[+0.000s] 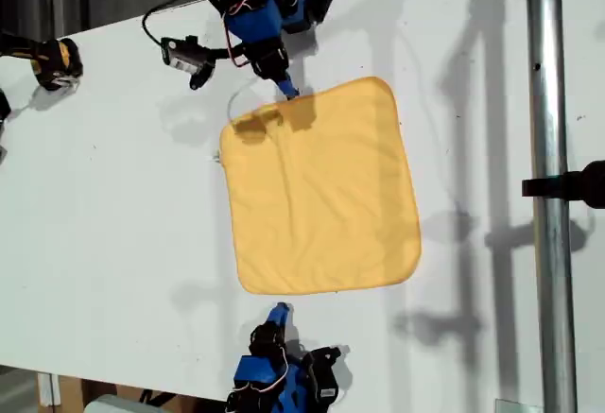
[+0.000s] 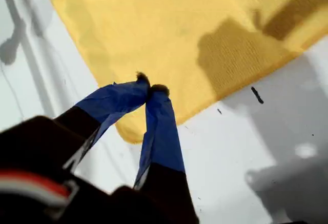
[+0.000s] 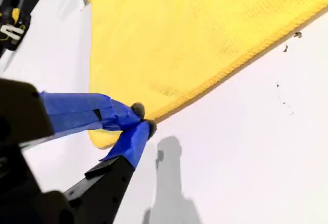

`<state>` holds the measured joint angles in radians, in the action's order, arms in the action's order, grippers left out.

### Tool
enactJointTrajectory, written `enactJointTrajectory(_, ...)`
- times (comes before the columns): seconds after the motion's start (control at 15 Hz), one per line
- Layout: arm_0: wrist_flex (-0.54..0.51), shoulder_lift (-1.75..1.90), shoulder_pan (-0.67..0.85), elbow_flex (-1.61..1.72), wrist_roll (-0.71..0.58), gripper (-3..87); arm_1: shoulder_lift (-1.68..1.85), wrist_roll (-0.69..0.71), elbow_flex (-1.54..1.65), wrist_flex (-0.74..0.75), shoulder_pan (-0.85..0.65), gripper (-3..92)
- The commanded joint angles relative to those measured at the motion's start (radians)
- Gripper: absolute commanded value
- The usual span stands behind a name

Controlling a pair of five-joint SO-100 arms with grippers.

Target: Grasp corners of a towel and fold twice.

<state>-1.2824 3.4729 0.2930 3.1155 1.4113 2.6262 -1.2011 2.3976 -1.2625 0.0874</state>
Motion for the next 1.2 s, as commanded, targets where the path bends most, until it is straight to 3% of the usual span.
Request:
enactJointTrajectory(0.0, -0.006, 0.005, 0.006, 0.003, -0.003, -0.5, -0.129, 0.057, -0.155, 0.02, 0.115, -0.2)
enactJointTrajectory(0.47, -0.003, 0.005, 0.006, 0.003, -0.003, -0.5, -0.518, 0.072, -0.594, -0.184, 0.431, -0.2)
enactJointTrajectory(0.8, -0.003, 0.005, 0.002, 0.003, 0.0, -0.5, -0.696, 0.054, -0.788, -0.301, 0.506, -0.2)
enactJointTrajectory(0.87, -0.003, 0.005, 0.002, 0.003, -0.002, -0.5, -0.696, 0.032, -0.792, -0.322, 0.497, 6.4)
enactJointTrajectory(0.93, -0.003, 0.005, -0.002, 0.003, -0.002, -0.5, -0.71, 0.023, -0.804, -0.351, 0.497, 33.1)
enactJointTrajectory(1.0, -0.003, 0.005, -0.006, 0.003, 0.0, -0.5, -0.772, 0.028, -0.85, -0.402, 0.503, 42.8)
enactJointTrajectory(1.13, -0.003, 0.005, -0.008, 0.003, 0.0, -0.5, -0.827, 0.041, -0.888, -0.451, 0.486, 45.9)
